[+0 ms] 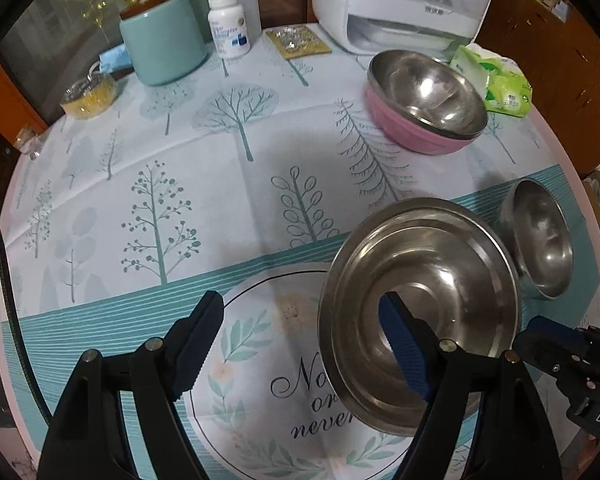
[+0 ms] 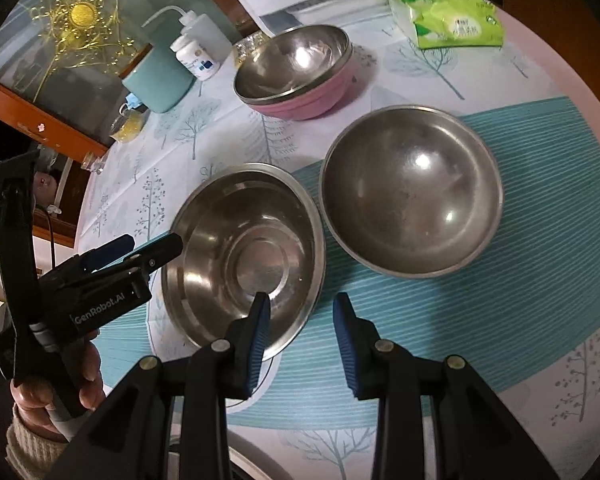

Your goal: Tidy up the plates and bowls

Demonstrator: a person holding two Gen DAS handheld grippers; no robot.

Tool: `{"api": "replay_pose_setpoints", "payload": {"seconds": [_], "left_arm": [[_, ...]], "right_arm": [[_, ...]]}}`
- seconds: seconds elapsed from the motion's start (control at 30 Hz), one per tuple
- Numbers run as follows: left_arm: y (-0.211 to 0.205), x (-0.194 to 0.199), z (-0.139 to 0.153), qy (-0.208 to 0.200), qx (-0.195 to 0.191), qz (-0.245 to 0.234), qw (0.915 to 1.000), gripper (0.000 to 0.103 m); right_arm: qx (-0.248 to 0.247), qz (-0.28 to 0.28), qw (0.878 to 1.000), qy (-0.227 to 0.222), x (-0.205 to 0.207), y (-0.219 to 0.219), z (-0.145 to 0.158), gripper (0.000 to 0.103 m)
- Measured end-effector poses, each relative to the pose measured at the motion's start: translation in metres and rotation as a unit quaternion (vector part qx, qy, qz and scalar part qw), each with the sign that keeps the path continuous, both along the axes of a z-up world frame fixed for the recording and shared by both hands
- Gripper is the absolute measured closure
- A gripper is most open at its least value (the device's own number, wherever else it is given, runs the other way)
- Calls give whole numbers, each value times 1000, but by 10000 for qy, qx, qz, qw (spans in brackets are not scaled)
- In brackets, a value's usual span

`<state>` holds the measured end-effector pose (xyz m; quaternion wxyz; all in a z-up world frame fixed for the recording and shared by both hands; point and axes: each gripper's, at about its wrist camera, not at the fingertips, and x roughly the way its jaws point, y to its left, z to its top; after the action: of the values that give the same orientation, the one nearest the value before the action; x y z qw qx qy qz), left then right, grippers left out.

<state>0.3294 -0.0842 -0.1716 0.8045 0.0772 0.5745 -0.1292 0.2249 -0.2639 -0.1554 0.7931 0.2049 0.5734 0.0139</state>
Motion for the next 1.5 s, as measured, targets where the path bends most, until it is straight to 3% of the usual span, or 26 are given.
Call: {"api": "replay_pose_setpoints", "payload": {"seconds": [0.1,0.23,0.27,0.37,0.4,0.67,0.97,1.23,1.5], "left_arm": [[0,4,-7,150,-68,-28,9999,28],[0,8,-18,407,-231,-60,9989,45],[0,9,-21,516,-309,-70,9982,52],[-2,9,-26,655,-368,-130,9971,80],[-3,8,-28,697,-382,-165,9967,90],[-8,-3,-21,603,-321,-303,9972,92],[-5,-35,21,455,-349,-316,9979,93],[-14,-101,60,293,-338,7,9990,92],[-46,-176,61,377,-553,378,9970,90]], "right_arm": [[28,-22,9999,104,5,0,-8,70],[40,-28,9998,202,10,2,-17,70],[10,-20,9998,215,11,3,-18,70],[-15,6,9996,273,15,4,-23,88],[39,14,9995,310,16,4,-25,89],[-100,-25,9994,318,14,4,-23,90],[-239,186,9994,154,-6,4,6,91],[-313,789,9963,-102,-37,-4,42,91],[-710,1518,9856,-228,-93,-29,68,91]]}}
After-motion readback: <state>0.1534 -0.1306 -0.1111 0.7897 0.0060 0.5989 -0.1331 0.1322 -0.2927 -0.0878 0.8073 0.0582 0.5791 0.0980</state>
